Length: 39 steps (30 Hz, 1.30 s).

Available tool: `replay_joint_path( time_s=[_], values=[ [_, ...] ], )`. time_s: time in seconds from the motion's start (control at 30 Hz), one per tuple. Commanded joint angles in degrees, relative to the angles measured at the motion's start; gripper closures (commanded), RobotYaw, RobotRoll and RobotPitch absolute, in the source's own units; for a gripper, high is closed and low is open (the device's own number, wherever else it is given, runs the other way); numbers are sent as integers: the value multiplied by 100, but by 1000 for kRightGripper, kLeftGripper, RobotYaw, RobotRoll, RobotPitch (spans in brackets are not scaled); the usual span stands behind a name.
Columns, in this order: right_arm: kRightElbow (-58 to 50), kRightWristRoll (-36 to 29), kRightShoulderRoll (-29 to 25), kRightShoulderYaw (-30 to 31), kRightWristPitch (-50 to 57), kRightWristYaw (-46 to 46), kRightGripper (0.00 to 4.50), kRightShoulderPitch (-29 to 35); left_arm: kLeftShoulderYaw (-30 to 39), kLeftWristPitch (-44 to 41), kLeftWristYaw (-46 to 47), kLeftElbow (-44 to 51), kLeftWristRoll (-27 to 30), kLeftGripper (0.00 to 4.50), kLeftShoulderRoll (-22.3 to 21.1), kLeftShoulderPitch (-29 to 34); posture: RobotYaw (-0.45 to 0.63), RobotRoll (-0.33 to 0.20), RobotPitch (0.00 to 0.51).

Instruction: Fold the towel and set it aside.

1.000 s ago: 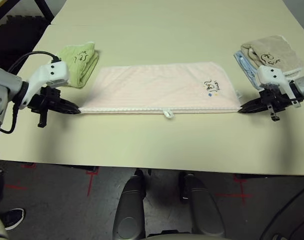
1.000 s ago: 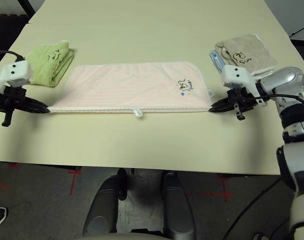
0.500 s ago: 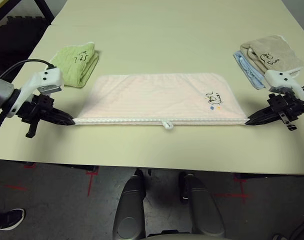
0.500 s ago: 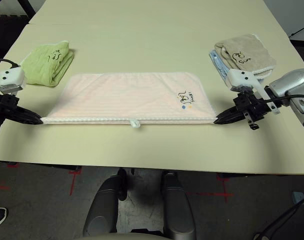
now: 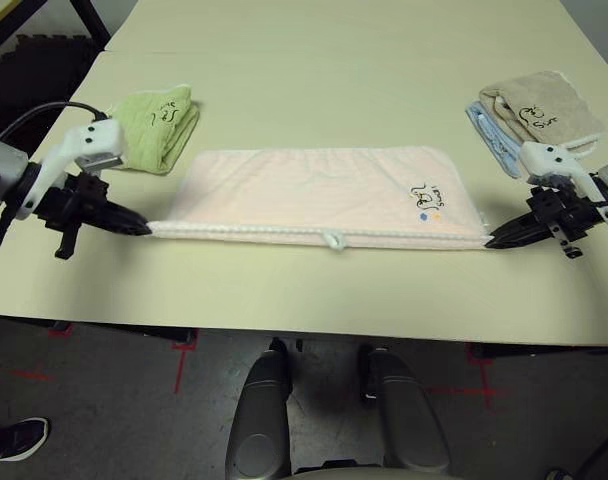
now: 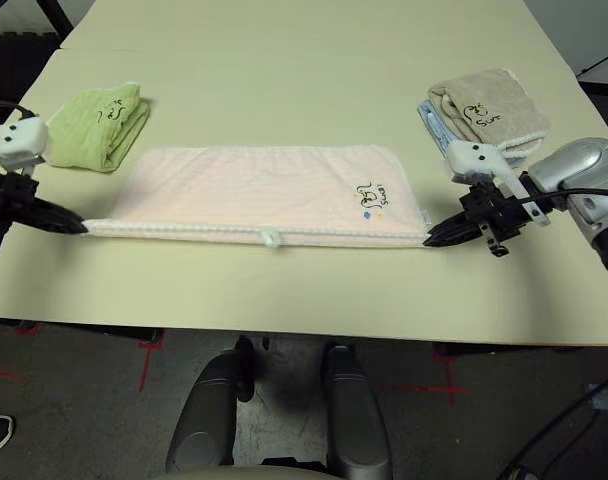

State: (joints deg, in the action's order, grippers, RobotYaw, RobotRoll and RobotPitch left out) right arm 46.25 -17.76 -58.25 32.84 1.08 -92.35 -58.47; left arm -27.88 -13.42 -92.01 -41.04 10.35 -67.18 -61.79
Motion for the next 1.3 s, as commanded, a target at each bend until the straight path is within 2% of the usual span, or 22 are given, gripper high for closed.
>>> replay_joint_path(
  time_s=[0.03, 0.27, 0.6, 0.93, 1.3],
  values=[
    [583, 380, 146, -260, -134, -15, 4500, -171, 263, 152, 61, -579, -521, 4460, 223, -299, 6, 0, 230],
    [1510, 1050, 601, -889, -488, 76, 4500, -633, 633, 521, 356, -1326, -1112, 4460, 685, -709, 1, 0, 232],
    [2334, 1938, 1196, -1469, -1267, 1431, 4500, -945, 1112, 925, 1590, -2047, -1607, 4460, 1222, -966, 8, 0, 234],
    [2620, 2492, 1542, -1793, -1312, 2719, 4500, -1154, 1309, 1015, 1909, -2333, -1894, 4460, 1379, -1060, 9, 0, 235],
    [2660, 2817, 1720, -1955, -1265, 3249, 4500, -1330, 1426, 1051, 2089, -2446, -1994, 4460, 1457, -1047, 5, 0, 231]
  ],
)
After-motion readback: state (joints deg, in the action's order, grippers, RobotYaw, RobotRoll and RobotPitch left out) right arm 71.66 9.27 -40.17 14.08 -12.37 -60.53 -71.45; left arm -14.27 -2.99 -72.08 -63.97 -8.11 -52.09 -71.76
